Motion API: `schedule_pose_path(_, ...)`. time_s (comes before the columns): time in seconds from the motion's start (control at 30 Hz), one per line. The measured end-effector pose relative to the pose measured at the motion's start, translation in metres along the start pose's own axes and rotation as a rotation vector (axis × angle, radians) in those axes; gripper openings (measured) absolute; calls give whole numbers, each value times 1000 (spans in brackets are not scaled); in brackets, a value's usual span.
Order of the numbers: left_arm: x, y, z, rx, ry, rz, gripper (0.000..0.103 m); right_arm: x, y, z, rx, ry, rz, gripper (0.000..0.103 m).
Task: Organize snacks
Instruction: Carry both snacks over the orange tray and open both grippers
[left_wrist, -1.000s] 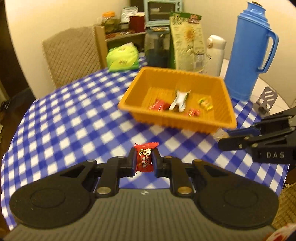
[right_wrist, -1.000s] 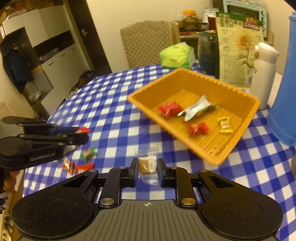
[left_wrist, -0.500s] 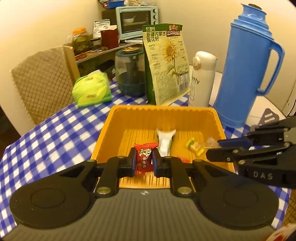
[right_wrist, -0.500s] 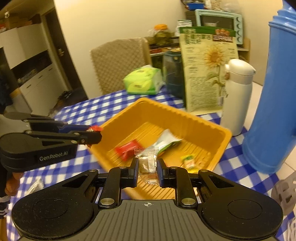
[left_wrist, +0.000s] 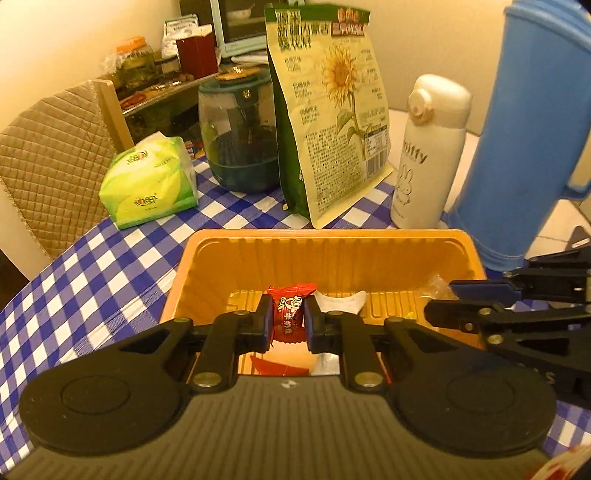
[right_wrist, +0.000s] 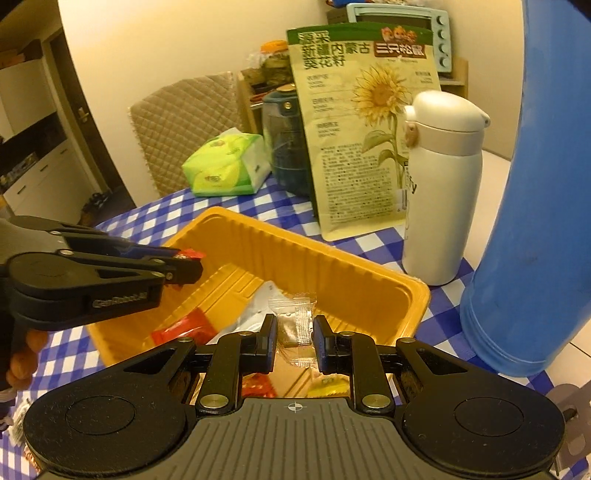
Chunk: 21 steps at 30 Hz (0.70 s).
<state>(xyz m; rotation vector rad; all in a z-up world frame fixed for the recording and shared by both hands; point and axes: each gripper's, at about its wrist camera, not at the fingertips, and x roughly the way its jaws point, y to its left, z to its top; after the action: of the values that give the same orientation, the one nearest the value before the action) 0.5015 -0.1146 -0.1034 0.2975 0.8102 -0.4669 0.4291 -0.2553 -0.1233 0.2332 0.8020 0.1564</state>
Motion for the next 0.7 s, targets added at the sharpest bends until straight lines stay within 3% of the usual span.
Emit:
schedule_pose_path(0.33,36,-5,10,21,53,15,18,9,-11,3,30,2,-6,21)
schedule_pose_path(0.7,33,0,9,-9,53,6,22,13,-14,3,41,10,-7,21)
